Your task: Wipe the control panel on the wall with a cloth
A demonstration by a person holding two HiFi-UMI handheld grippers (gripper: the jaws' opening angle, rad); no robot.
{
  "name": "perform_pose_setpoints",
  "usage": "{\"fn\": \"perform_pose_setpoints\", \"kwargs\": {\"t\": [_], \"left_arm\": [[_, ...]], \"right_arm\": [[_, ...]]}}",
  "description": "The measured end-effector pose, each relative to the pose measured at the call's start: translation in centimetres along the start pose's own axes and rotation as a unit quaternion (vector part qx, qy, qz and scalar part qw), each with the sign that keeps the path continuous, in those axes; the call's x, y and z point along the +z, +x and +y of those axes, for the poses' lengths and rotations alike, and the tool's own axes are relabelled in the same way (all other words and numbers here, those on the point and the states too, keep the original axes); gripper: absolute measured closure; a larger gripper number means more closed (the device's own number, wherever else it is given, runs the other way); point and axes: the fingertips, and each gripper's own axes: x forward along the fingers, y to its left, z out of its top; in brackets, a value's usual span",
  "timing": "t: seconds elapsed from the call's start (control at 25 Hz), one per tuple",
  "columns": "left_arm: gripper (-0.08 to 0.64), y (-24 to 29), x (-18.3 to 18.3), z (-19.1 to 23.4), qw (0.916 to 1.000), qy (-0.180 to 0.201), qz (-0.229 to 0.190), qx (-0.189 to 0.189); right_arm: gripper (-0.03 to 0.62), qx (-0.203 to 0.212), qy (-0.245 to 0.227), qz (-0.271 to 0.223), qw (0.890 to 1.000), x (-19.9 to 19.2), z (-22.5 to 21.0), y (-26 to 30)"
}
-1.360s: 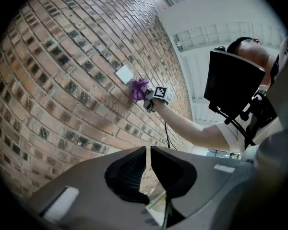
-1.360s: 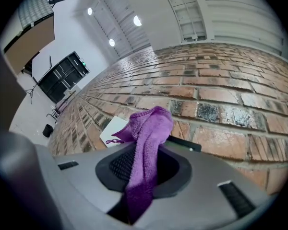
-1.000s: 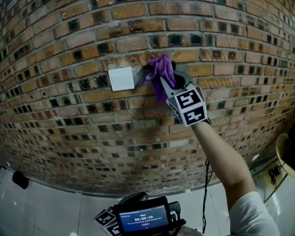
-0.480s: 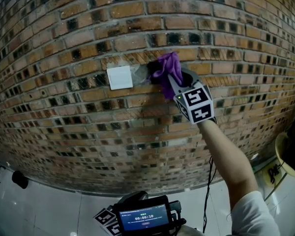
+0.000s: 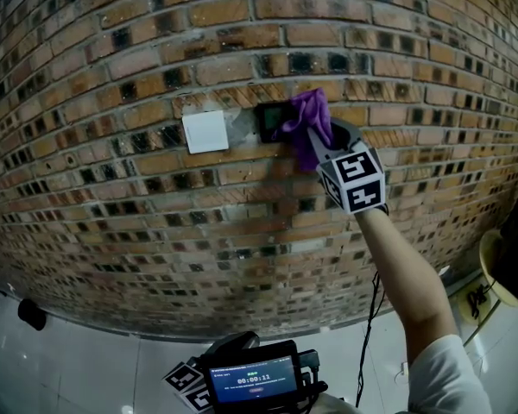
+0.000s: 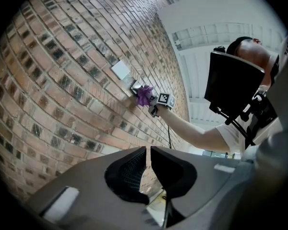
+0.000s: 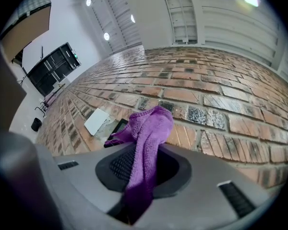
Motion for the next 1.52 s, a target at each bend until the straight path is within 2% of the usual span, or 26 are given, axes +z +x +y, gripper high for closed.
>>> {"fn": "perform_pose_setpoints", "kwargs": {"t": [0.76, 1.24, 1.52], "left_arm": [[0.528, 1.4, -0.5, -0.4, 0.9997, -0.01, 0.006, -0.022], [0.528, 1.4, -0.4, -0.1, 0.9996, -0.015, 0.005, -0.022], [0.528, 1.4, -0.6, -0.1, 0.9996, -0.016, 0.008, -0.023]], "right_arm": [[0.509, -0.034, -0.015, 0.014, 0.999, 0.2, -3.2, -4.3], [0.509, -0.036, 0.009, 0.017, 0.999, -0.1, -2.7, -7.1], [0.509, -0.023, 0.022, 0.021, 0.999, -0.9, -0.8, -8.9]]}}
